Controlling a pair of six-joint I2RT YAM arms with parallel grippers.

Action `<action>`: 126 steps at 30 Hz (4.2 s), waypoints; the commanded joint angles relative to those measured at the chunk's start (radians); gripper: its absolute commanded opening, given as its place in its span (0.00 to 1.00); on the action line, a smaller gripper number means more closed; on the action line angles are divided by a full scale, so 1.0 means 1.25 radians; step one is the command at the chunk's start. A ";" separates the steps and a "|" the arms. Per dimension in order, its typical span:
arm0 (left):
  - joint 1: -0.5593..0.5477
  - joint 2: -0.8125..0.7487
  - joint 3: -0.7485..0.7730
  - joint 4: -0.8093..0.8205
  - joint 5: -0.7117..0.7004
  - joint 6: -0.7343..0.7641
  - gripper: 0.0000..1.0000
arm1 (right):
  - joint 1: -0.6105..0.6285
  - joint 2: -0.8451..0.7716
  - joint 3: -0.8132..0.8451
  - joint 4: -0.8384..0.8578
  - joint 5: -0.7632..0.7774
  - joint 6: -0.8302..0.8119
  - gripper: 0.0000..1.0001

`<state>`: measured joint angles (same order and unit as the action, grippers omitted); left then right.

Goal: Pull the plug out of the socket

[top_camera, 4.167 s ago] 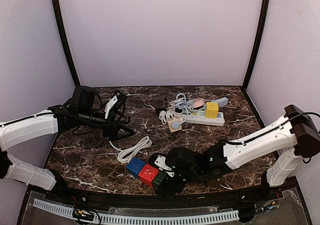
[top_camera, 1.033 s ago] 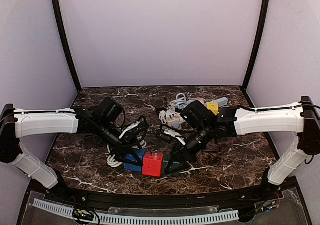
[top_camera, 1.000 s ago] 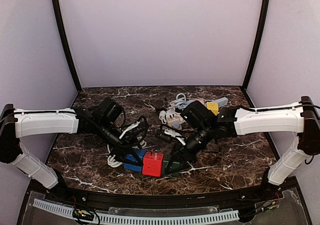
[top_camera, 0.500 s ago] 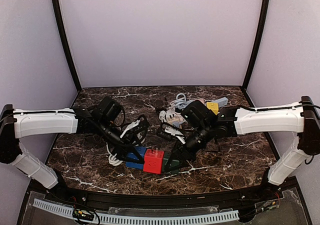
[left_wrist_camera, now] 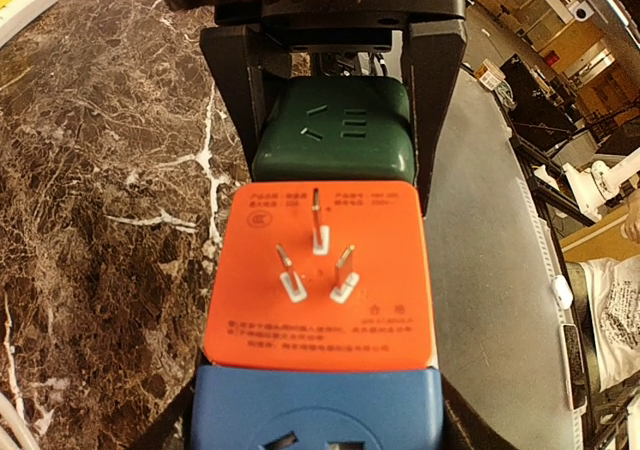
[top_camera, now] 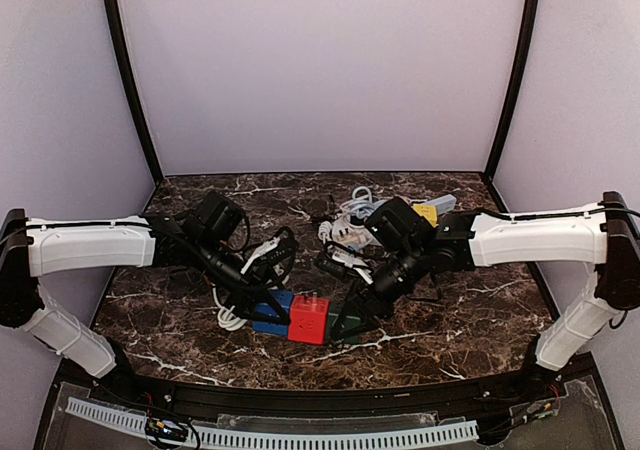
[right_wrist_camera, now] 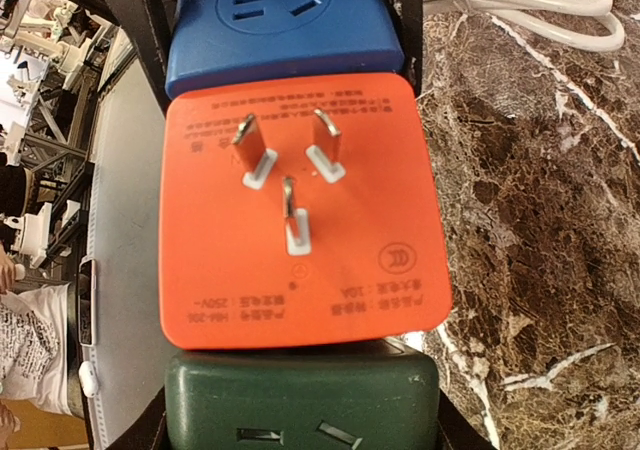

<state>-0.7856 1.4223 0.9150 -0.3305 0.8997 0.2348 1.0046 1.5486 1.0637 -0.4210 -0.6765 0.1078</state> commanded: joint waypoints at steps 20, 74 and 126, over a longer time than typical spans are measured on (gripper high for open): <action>0.049 0.019 0.073 -0.087 0.109 0.045 0.03 | 0.004 -0.029 0.087 -0.009 -0.228 -0.077 0.00; 0.074 -0.002 0.061 -0.076 0.051 0.054 0.01 | -0.039 -0.022 0.160 -0.212 -0.225 -0.171 0.00; 0.115 -0.022 0.054 -0.047 0.023 0.030 0.01 | -0.025 -0.044 0.107 -0.168 -0.220 -0.131 0.00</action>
<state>-0.6991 1.4258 0.9829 -0.3607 0.9886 0.2722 0.9424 1.5593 1.1927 -0.5972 -0.7654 -0.0185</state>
